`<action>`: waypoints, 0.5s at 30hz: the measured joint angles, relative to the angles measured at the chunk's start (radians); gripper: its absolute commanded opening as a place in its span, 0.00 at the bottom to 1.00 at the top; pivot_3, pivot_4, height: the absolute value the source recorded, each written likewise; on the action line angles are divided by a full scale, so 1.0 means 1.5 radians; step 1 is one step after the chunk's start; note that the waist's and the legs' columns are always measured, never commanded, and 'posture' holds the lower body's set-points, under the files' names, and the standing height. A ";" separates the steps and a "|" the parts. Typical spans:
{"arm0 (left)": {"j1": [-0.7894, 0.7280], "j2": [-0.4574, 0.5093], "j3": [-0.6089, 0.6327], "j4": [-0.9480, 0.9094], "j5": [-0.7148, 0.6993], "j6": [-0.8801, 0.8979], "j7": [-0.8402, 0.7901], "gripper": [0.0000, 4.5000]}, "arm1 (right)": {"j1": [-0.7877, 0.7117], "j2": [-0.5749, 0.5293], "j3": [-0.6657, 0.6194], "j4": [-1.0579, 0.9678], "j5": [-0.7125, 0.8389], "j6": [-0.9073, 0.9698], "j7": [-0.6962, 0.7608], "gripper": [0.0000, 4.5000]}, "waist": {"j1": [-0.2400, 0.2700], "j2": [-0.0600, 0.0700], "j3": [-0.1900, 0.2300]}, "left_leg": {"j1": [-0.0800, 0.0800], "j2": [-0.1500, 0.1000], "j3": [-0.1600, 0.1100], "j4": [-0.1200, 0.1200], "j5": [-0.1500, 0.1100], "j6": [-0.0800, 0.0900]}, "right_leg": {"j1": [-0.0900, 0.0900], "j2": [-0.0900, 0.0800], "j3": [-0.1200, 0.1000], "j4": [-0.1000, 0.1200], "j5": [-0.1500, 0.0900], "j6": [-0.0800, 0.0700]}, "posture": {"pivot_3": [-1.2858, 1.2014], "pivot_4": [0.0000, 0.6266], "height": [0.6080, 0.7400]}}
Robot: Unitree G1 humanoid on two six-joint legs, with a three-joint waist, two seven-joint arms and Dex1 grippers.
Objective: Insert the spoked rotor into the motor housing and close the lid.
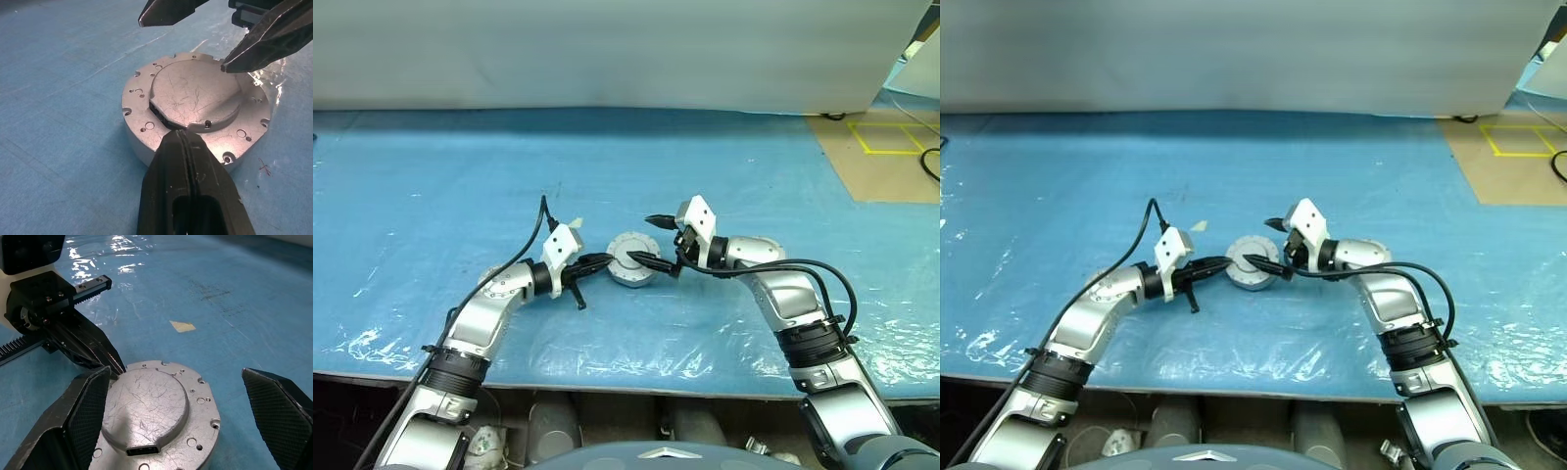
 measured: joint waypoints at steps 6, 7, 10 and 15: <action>0.000 0.000 0.001 0.000 0.000 -0.001 0.000 0.00 | -0.017 0.043 -0.052 0.025 0.047 0.144 -0.075 1.00 | -0.001 0.000 0.000 | 0.000 0.000 0.000 0.000 0.000 0.000 | 0.000 0.000 0.000 0.000 0.000 0.000 | 0.52 0.24 1.00; 0.000 0.000 0.001 0.000 0.000 -0.001 0.000 0.00 | -0.019 0.046 -0.062 0.028 0.057 0.173 -0.083 1.00 | 0.000 0.000 0.000 | 0.000 0.000 0.000 0.000 0.000 0.000 | 0.000 0.000 0.000 0.000 0.000 0.000 | 0.52 0.24 1.00; 0.001 0.000 0.001 0.000 -0.001 -0.001 0.000 0.00 | -0.021 0.049 -0.085 0.028 0.092 0.258 -0.101 1.00 | 0.000 0.000 0.000 | 0.000 0.000 0.000 0.000 0.000 0.000 | 0.000 0.000 0.000 0.000 0.000 0.000 | 0.52 0.24 1.00; 0.001 0.000 0.001 0.000 -0.001 -0.001 0.000 0.00 | -0.044 0.060 -0.135 0.027 0.160 0.388 -0.126 1.00 | 0.001 0.000 0.000 | 0.000 0.000 0.000 0.000 0.000 0.000 | 0.000 0.000 0.000 0.000 0.000 0.000 | 0.52 0.24 1.00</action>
